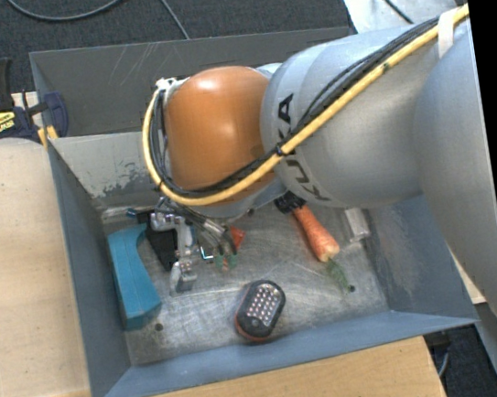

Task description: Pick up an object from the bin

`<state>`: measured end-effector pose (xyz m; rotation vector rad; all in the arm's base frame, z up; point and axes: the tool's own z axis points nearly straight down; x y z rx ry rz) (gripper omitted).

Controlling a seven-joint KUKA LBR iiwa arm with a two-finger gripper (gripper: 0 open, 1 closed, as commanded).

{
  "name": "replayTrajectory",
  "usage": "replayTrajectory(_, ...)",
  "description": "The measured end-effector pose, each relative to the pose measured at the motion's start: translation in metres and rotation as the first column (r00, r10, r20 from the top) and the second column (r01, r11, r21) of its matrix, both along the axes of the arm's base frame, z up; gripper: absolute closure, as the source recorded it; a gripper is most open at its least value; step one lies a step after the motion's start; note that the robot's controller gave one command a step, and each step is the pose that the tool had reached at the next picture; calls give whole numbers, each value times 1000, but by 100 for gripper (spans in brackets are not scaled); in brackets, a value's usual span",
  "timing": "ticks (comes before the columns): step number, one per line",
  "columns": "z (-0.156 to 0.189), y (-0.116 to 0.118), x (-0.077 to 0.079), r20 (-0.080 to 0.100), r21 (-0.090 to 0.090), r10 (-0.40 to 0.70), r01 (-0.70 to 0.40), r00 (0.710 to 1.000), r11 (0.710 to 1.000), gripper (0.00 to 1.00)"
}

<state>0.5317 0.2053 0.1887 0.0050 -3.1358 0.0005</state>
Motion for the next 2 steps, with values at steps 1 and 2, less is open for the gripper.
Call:
replayTrajectory(1,4,-1,2,8,2,-3,3,1000,1000,0)
replayTrajectory(2,-64,-44,44,14,2,56,-56,998,998,0)
